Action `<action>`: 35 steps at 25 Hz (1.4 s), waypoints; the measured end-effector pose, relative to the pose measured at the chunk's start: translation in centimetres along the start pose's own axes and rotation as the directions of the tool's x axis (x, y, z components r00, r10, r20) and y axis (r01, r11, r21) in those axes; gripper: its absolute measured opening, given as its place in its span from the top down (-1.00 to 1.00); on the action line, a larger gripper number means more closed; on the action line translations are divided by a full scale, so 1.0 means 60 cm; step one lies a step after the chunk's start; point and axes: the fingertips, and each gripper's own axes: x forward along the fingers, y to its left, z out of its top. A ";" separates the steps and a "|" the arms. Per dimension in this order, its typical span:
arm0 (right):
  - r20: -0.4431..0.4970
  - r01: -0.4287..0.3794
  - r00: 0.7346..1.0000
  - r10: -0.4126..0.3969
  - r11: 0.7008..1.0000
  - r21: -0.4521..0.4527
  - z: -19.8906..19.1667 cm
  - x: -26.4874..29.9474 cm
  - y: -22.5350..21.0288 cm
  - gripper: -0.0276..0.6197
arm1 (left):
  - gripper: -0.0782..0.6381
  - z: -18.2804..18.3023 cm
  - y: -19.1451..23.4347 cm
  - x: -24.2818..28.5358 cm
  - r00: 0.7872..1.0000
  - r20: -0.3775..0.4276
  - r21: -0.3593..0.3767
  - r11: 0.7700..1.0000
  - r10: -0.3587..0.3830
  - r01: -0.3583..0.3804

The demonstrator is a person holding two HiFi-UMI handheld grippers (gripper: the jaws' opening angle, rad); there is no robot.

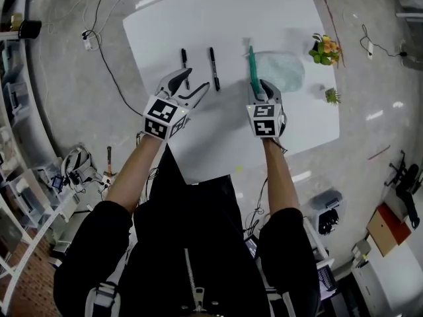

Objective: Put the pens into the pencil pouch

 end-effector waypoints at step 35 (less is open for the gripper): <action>0.189 -0.114 0.981 0.048 0.928 0.356 0.025 -0.044 -0.035 0.76 | 0.11 -0.147 -0.031 0.101 0.958 -0.214 -0.149 0.963 0.189 -0.223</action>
